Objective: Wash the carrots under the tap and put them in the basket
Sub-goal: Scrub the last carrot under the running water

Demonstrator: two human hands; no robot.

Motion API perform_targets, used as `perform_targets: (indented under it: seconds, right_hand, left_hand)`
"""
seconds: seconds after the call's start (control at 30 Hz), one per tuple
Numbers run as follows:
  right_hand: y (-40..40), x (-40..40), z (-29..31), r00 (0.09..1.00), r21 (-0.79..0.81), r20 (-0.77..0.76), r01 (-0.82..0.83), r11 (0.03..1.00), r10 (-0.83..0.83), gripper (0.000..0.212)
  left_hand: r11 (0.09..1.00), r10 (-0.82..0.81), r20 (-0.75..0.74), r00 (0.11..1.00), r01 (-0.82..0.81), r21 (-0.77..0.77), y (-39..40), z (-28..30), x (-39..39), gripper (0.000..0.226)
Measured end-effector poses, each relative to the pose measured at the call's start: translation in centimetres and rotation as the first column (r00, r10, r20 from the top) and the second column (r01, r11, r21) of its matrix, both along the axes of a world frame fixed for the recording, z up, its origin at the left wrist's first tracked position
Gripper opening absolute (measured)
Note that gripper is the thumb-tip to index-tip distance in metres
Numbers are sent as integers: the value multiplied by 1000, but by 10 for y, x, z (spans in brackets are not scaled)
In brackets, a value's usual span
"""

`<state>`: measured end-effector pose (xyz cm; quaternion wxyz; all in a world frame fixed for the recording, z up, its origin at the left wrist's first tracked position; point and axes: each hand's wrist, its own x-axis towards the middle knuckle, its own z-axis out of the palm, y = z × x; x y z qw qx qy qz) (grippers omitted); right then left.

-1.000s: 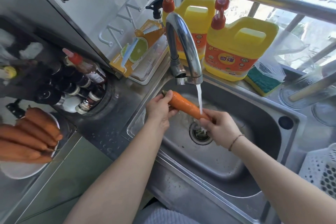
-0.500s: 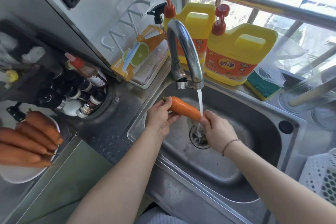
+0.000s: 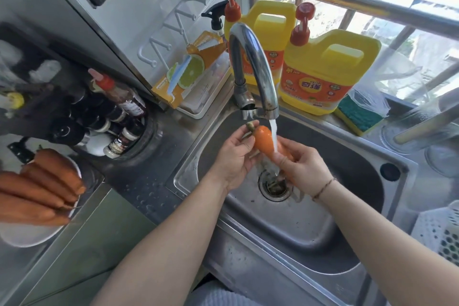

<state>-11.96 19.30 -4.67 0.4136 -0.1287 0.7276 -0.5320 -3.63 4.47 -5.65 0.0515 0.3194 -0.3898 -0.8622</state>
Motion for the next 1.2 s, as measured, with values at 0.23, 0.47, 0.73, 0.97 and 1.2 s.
perform_targets:
  seconds: [0.23,0.47,0.73,0.97,1.2]
  right_hand:
    - [6,14,5,874,83,-465,204,975,-143,52]
    - [23,8,-4,898,-28,-387,213,977,-207,41]
    - [31,14,-10,926,15,-342,178,984,-163,38]
    - [12,10,-3,949,35,-202,252,967,-240,15]
    - [-6,8,8,970,131,-109,229,965,-215,9]
  left_hand:
    - [999,11,49,999,-10,-37,2,5,-5,15]
    - [988,-88,-81,993,77,-135,3,2,3,30]
    - [974,-155,-43,987,145,-176,2,-6,14,45]
    - [993,-21,-65,998,13,-118,-2,-8,18,37]
    - [993,-103,-208,973,111,26,-20,-16,39,57]
